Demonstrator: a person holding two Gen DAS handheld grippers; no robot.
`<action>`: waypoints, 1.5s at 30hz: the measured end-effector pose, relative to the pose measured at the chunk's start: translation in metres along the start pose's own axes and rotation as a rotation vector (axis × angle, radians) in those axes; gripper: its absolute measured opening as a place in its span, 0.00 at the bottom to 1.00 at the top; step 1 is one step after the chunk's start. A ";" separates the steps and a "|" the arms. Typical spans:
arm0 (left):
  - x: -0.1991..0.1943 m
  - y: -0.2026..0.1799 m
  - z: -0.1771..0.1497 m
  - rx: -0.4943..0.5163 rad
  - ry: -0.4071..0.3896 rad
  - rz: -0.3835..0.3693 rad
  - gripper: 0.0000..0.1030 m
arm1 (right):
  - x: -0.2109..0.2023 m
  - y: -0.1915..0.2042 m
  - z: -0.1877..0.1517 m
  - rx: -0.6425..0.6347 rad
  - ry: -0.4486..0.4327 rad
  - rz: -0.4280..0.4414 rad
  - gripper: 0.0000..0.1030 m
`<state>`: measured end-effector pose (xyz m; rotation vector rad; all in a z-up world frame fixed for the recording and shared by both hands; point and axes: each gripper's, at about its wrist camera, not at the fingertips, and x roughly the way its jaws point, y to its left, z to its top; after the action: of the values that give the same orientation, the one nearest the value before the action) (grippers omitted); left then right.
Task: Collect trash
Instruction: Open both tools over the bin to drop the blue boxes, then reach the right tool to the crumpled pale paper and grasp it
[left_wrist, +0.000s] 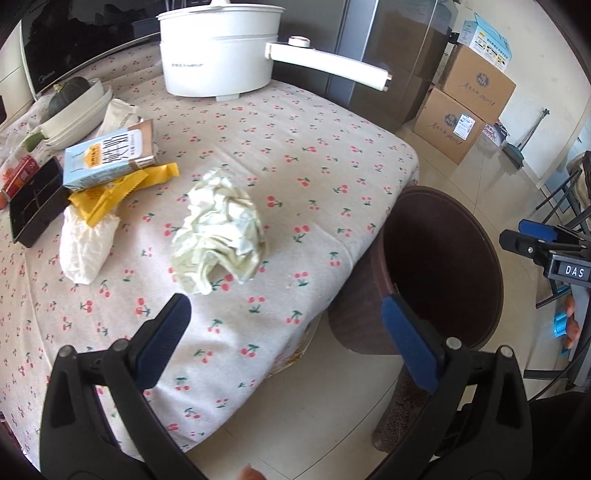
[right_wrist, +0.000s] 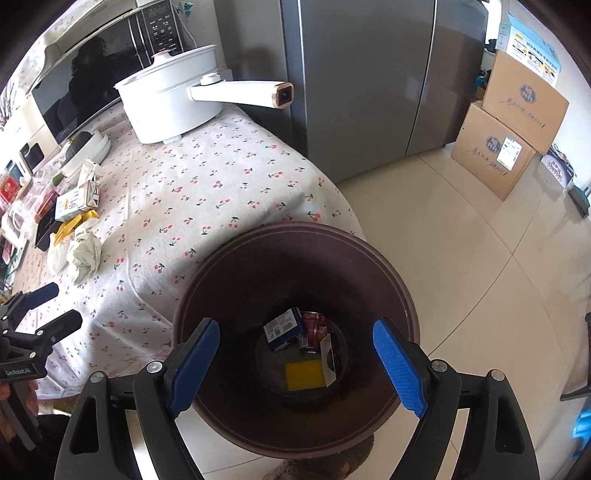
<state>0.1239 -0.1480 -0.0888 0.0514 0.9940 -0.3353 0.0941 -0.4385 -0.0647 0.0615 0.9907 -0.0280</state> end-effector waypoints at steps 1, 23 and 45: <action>-0.002 0.007 -0.001 -0.008 0.001 0.010 1.00 | 0.000 0.006 0.002 -0.008 -0.001 0.002 0.84; -0.031 0.133 -0.014 -0.211 0.065 0.172 1.00 | 0.032 0.177 0.039 -0.213 0.035 0.106 0.85; -0.051 0.189 -0.032 -0.269 0.079 0.184 1.00 | 0.098 0.289 0.052 -0.242 0.113 0.107 0.84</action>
<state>0.1293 0.0506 -0.0847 -0.0879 1.0968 -0.0292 0.2063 -0.1531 -0.1065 -0.1068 1.0956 0.1946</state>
